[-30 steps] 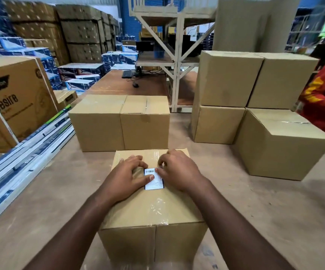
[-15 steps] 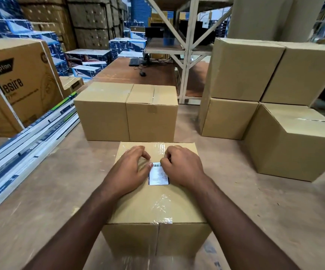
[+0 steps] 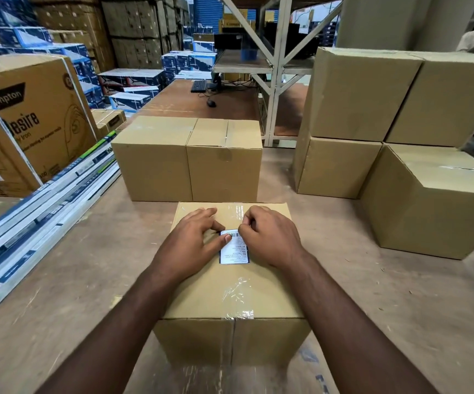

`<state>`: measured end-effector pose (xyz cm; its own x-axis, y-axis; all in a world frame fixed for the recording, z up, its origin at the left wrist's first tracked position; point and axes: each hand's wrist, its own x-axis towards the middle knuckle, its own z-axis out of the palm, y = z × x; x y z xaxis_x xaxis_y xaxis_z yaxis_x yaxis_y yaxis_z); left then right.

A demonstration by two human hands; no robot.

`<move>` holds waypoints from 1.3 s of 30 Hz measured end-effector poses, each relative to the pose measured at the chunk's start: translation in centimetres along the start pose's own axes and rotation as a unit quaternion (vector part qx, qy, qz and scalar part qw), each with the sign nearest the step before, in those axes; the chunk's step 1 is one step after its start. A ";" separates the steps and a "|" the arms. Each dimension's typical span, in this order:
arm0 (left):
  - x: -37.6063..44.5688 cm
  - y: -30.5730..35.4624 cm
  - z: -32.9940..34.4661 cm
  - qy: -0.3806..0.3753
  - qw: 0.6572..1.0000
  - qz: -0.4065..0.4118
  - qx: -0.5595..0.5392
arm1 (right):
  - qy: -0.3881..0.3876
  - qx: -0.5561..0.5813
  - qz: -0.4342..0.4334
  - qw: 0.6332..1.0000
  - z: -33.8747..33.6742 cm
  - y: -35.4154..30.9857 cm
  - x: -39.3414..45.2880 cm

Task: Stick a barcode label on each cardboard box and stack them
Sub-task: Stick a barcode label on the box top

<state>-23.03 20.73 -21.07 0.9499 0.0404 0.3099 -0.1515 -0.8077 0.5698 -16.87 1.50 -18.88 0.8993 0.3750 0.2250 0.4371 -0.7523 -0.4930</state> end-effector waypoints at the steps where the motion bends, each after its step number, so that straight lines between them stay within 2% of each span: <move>1: 0.0 0.0 0.0 0.001 1.000 0.002 0.001 | 0.000 0.003 0.002 1.000 0.0 0.0 0.0; 7: 0.1 -0.1 0.1 -0.006 1.000 0.012 0.007 | 0.022 0.035 0.007 0.999 0.1 0.2 -0.4; 17: -0.2 -0.1 0.0 0.013 1.000 0.008 -0.019 | -0.002 0.043 -0.033 0.999 0.3 0.9 -0.4; 22: 0.1 -0.1 0.0 0.021 1.000 0.009 -0.009 | -0.013 0.099 -0.031 0.994 0.1 1.3 -0.2; 29: 0.1 -0.1 -0.4 0.031 0.997 0.042 -0.049 | 0.018 0.176 -0.007 0.984 0.1 1.5 -0.3; 33: -0.2 0.2 -0.7 0.043 0.998 0.036 -0.033 | 0.007 0.143 -0.020 0.989 -0.2 1.4 -0.7; 39: -0.9 0.8 -1.3 0.081 0.993 0.064 -0.052 | -0.008 0.288 -0.032 0.957 -0.9 0.9 -1.2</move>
<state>-24.39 20.81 -19.93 0.8657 0.0413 0.4988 -0.3045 -0.7474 0.5904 -17.52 -0.16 -18.85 0.8681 0.4229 0.2600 0.4066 -0.3054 -0.8610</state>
